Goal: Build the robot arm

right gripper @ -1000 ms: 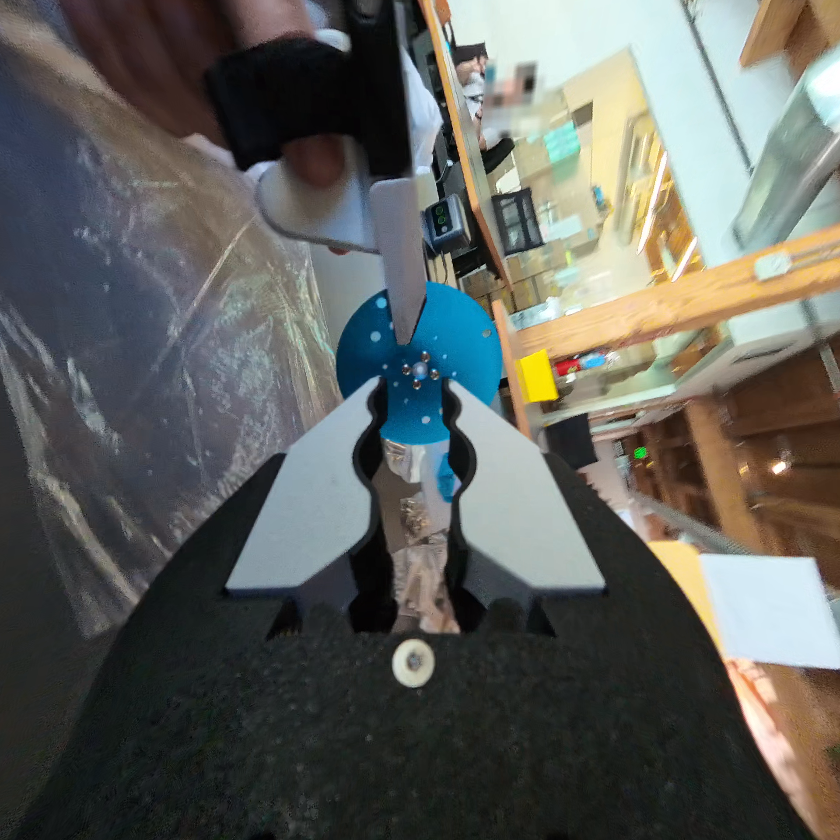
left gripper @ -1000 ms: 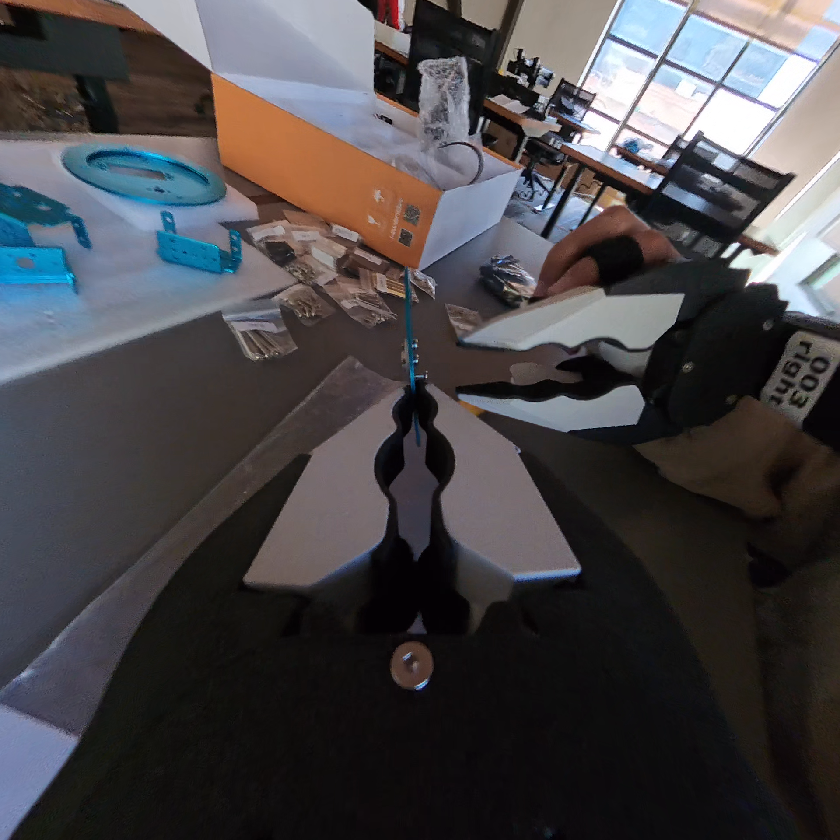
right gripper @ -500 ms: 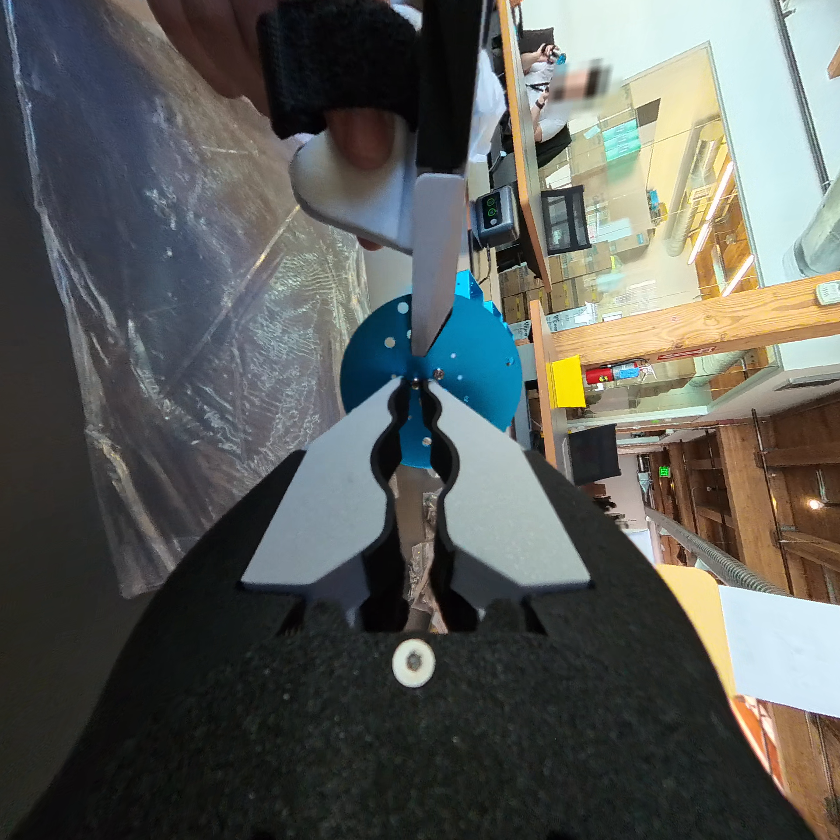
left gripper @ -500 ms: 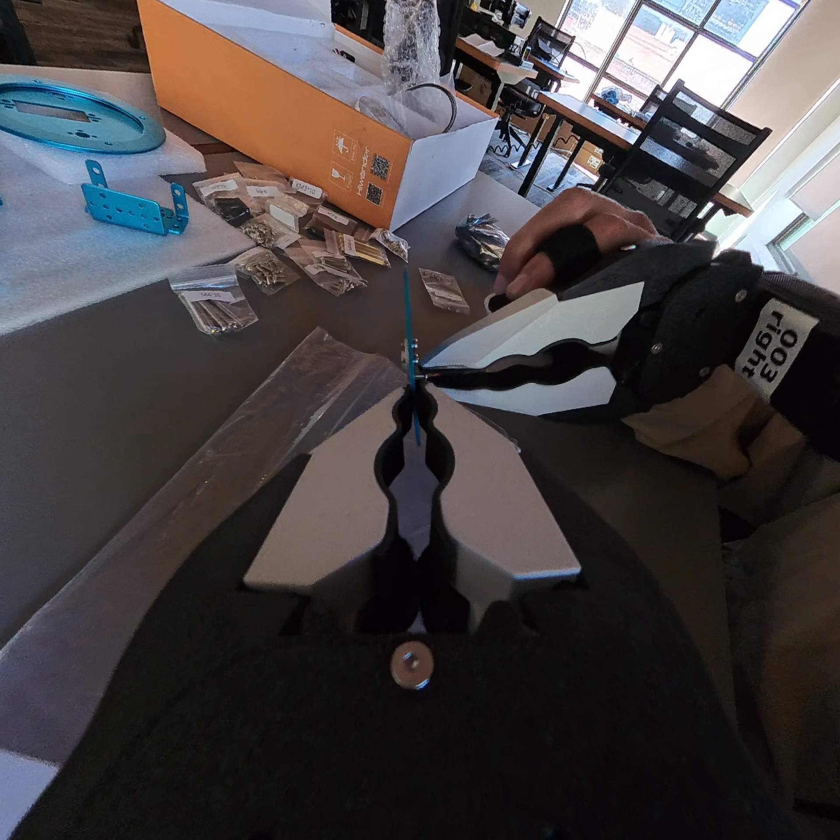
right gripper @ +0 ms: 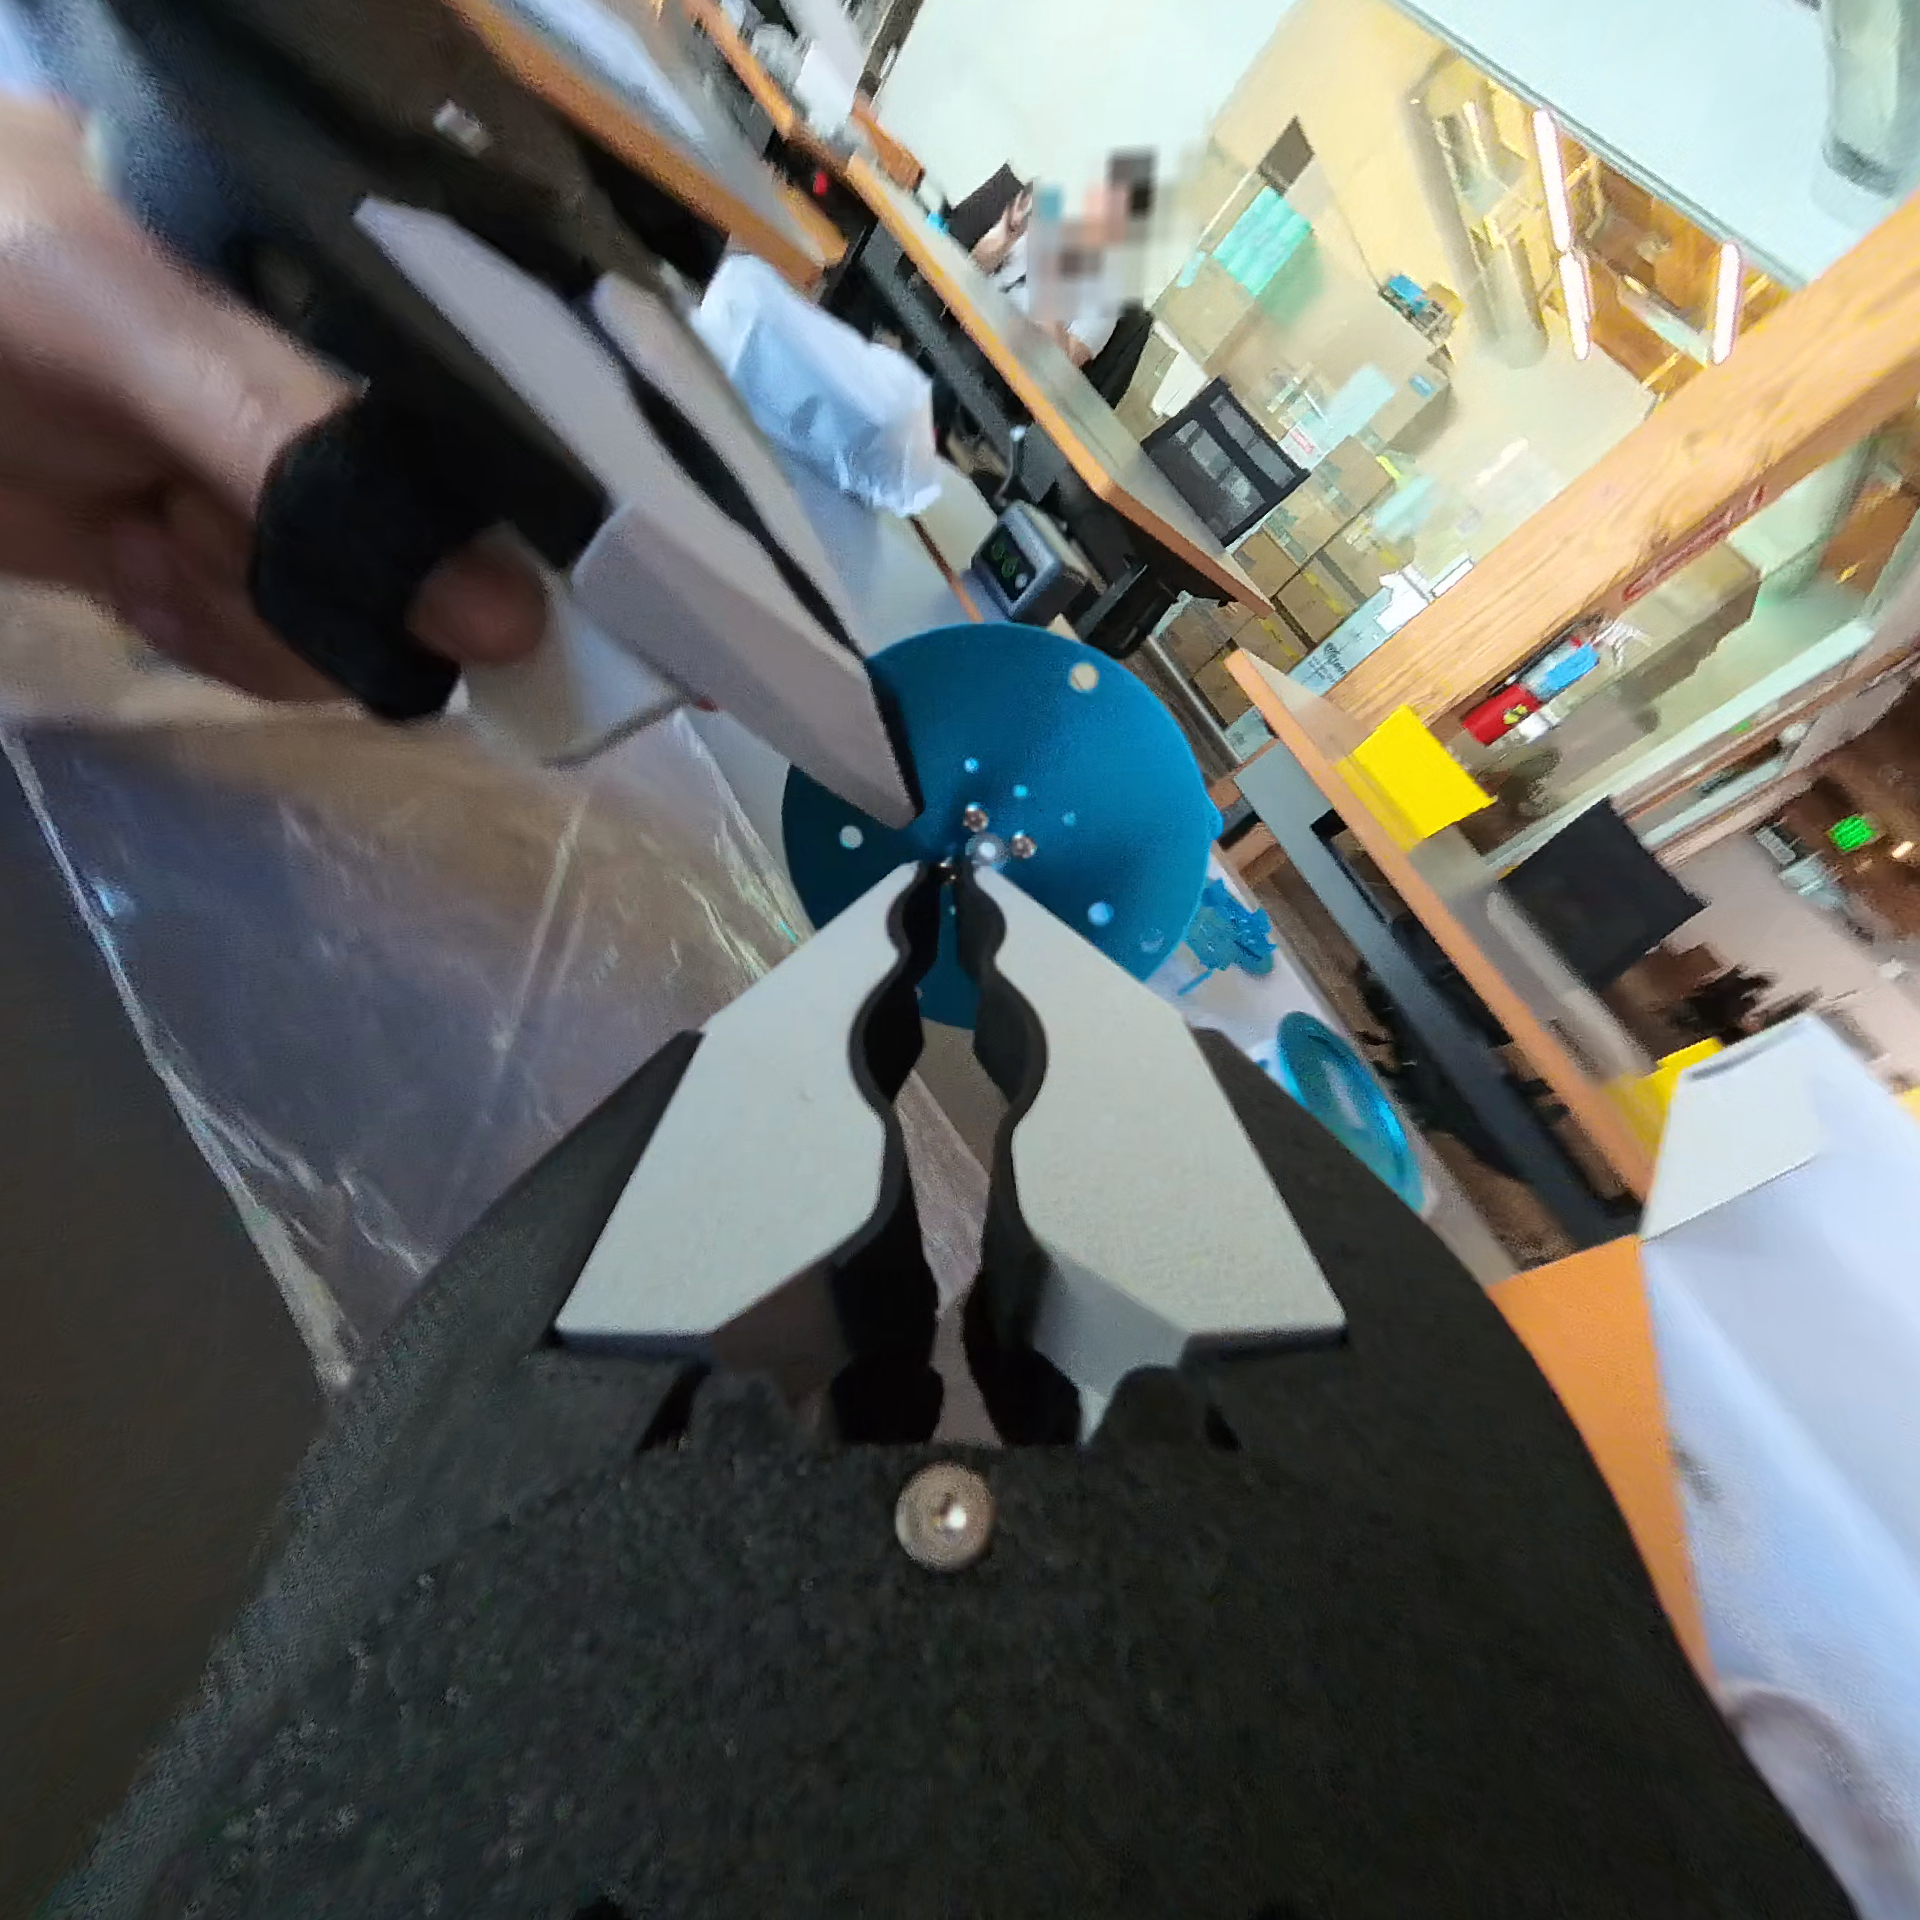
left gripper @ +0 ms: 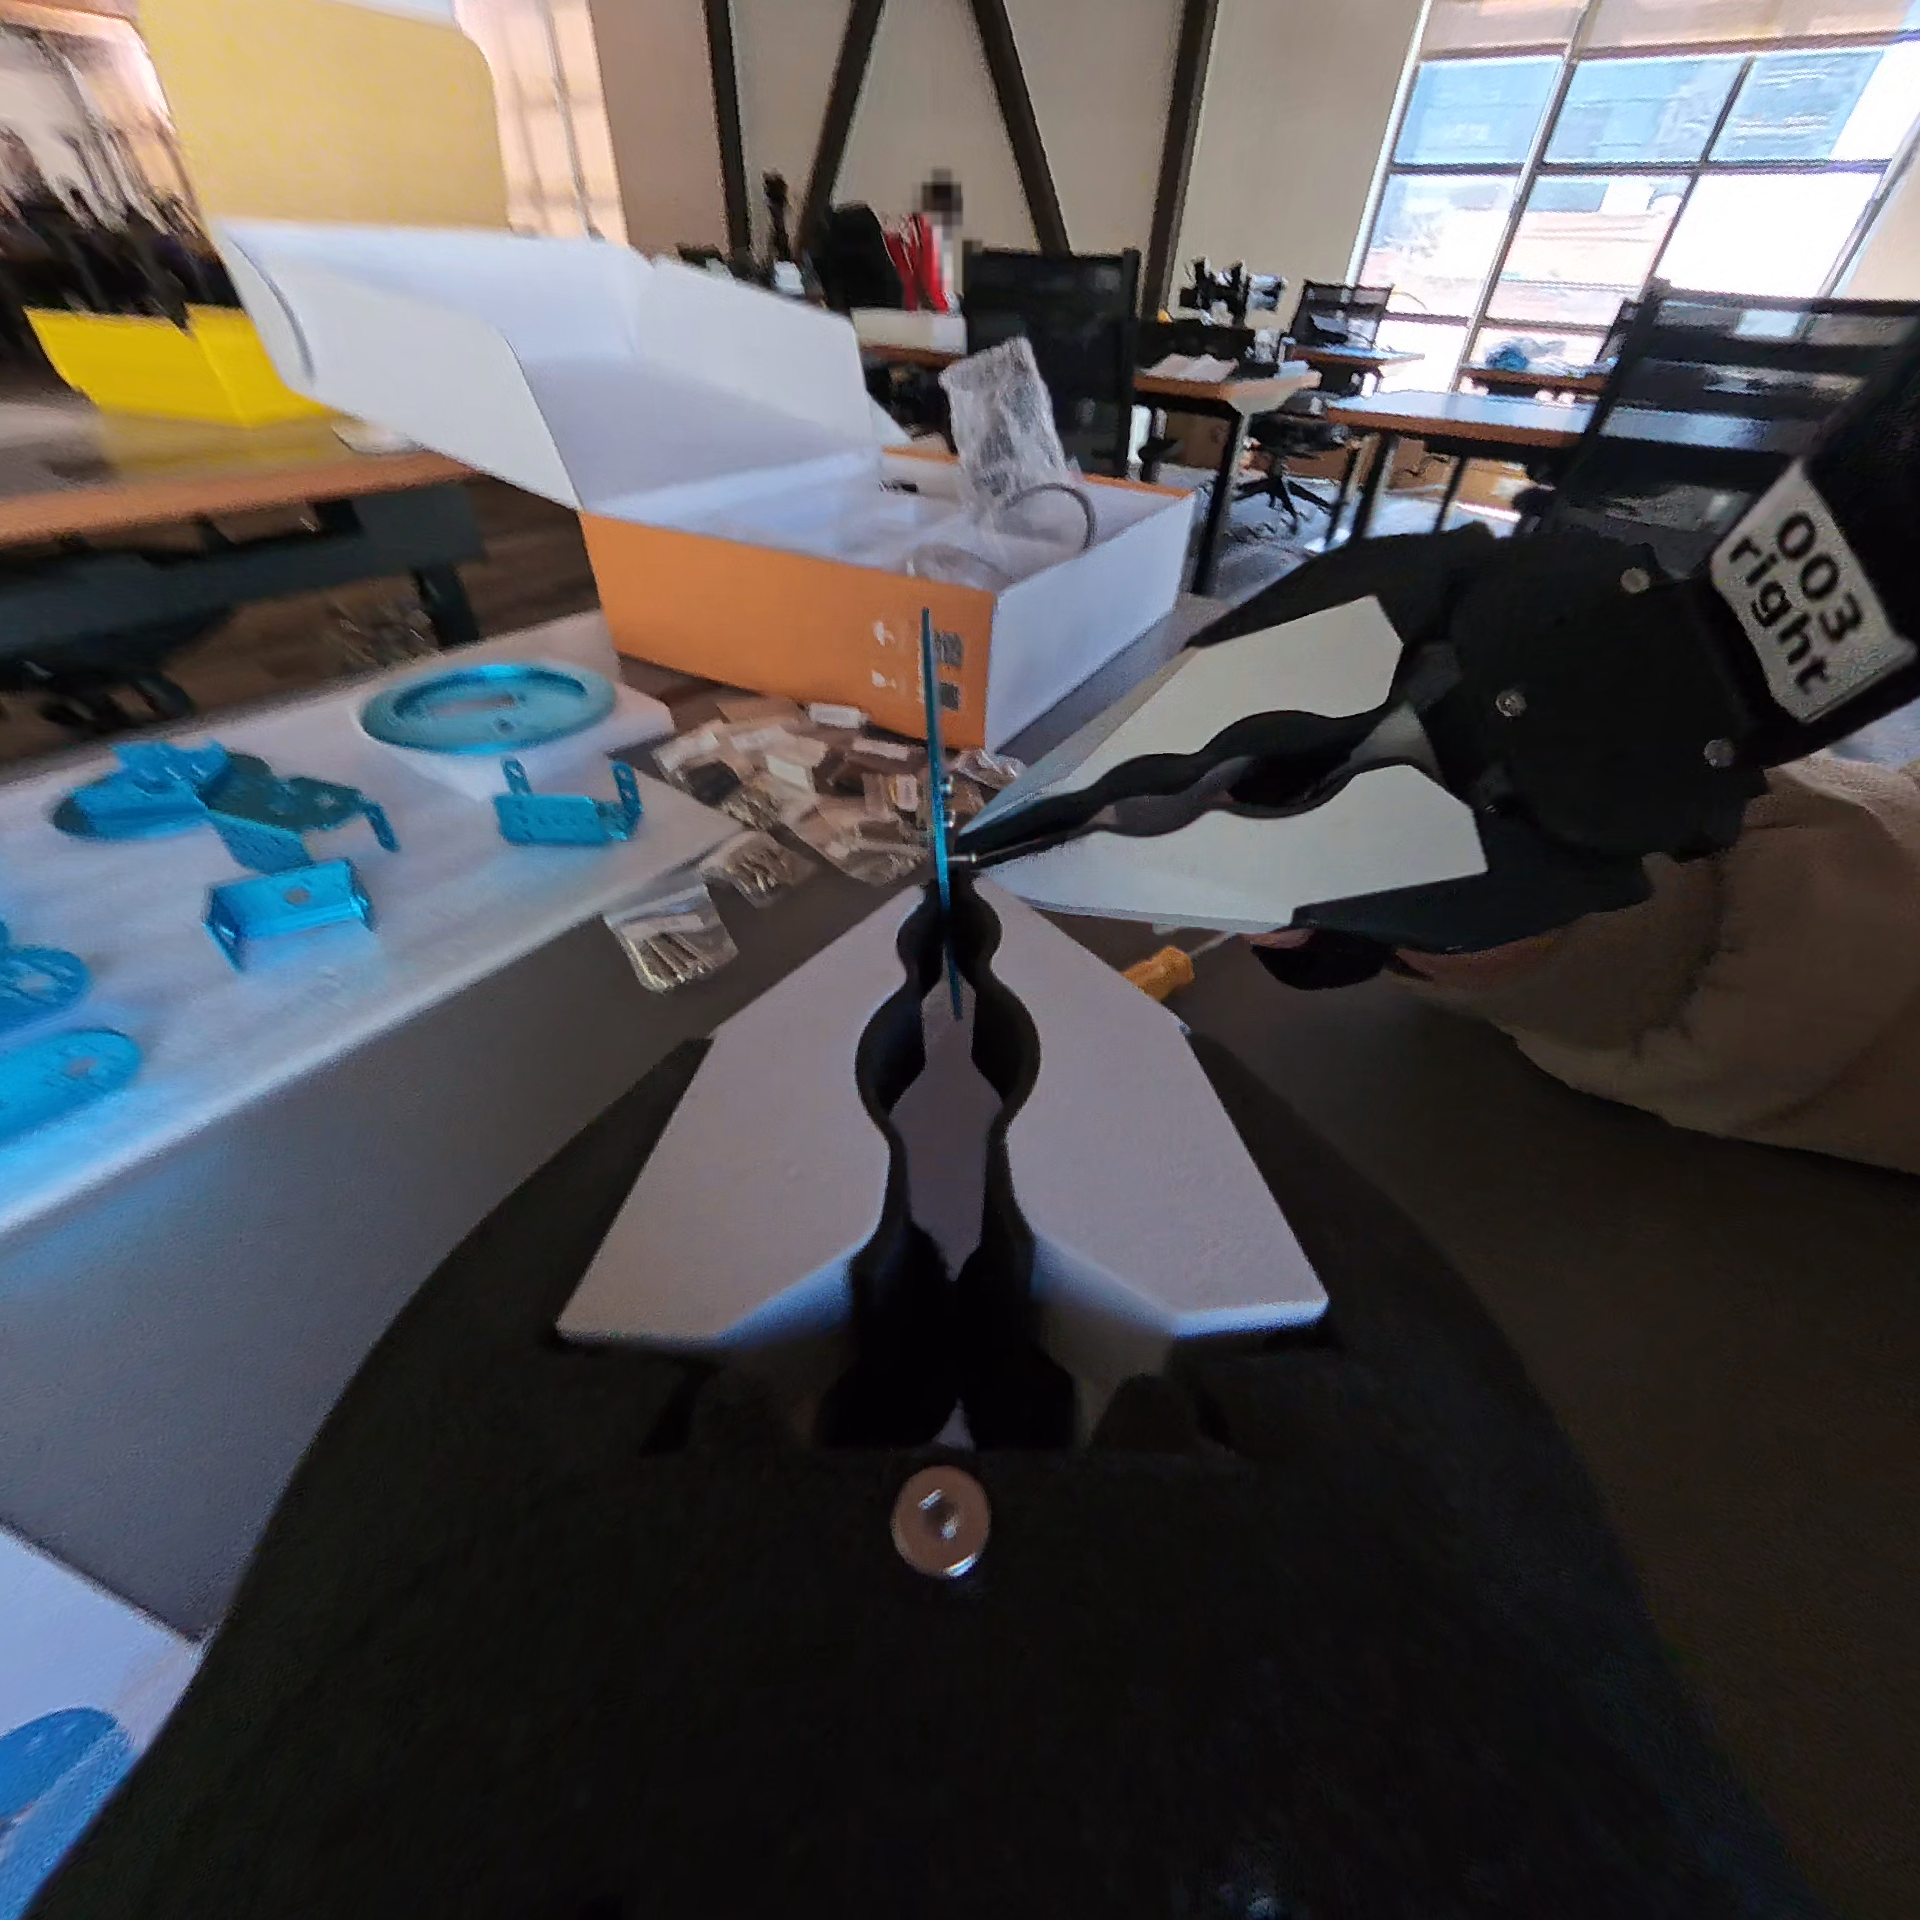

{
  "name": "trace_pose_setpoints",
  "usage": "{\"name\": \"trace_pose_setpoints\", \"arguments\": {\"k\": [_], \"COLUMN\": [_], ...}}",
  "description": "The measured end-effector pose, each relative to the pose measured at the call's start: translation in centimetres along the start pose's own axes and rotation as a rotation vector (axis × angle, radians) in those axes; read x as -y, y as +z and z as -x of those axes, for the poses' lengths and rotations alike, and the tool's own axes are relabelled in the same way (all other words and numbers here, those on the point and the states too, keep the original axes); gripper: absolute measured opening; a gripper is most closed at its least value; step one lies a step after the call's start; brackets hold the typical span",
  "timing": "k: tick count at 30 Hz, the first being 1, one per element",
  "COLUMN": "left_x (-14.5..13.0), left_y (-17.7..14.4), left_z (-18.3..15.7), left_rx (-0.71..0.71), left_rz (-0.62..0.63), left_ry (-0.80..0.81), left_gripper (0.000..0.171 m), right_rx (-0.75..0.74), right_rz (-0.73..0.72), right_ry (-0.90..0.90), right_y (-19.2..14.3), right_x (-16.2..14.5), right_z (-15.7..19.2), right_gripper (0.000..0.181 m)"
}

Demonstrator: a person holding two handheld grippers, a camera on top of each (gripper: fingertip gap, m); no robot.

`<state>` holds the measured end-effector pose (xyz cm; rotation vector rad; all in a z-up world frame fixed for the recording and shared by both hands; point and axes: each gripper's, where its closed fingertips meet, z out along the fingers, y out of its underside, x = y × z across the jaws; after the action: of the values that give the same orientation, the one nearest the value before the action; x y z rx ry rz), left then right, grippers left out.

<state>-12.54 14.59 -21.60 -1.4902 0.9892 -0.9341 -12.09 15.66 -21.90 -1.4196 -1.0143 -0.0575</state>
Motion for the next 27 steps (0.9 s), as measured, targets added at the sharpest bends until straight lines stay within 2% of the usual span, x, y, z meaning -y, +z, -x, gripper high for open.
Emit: {"name": "trace_pose_setpoints", "arguments": {"k": [7, 13, 18, 20, 22, 24, 26, 27], "left_x": [2.0, 2.6, 2.6, 2.5, 2.8, 2.9, 3.3, 3.5], "left_y": [-1.0, -1.4, -1.4, -1.3, -1.4, -1.4, -1.6, -1.8], "left_z": [0.4, 0.5, 0.5, 0.5, 0.4, 0.3, 0.4, 0.7], "left_rx": [0.131, 0.217, 0.295, 0.301, 0.305, 0.295, 0.286, 0.291], "left_rz": [-0.128, -0.178, -0.168, -0.172, -0.177, -0.165, -0.167, -0.162], "left_ry": [0.098, 0.238, 0.384, 0.413, 0.439, 0.430, 0.395, 0.373], "left_gripper": [0.001, 0.001, 0.001, 0.001, 0.001, 0.001, 0.001, 0.001], "right_rx": [0.036, 0.177, 0.379, 0.450, 0.479, 0.464, 0.410, 0.364], "right_rz": [-0.145, -0.281, -0.486, -0.560, -0.581, -0.556, -0.498, -0.430], "right_ry": [0.548, 1.153, 1.814, 1.996, 2.032, 1.966, 1.792, 1.674], "right_y": [0.3, 0.4, 0.4, 0.4, 0.3, 0.2, 0.1, 0.2], "right_x": [2.2, 3.1, 3.3, 3.3, 3.6, 3.7, 3.8, 3.4], "right_z": [-0.9, -1.0, -0.9, -0.9, -0.9, -0.9, -0.8, -0.7], "right_gripper": [0.001, 0.001, 0.000, 0.000, 0.000, 0.000, 0.000, 0.007]}}
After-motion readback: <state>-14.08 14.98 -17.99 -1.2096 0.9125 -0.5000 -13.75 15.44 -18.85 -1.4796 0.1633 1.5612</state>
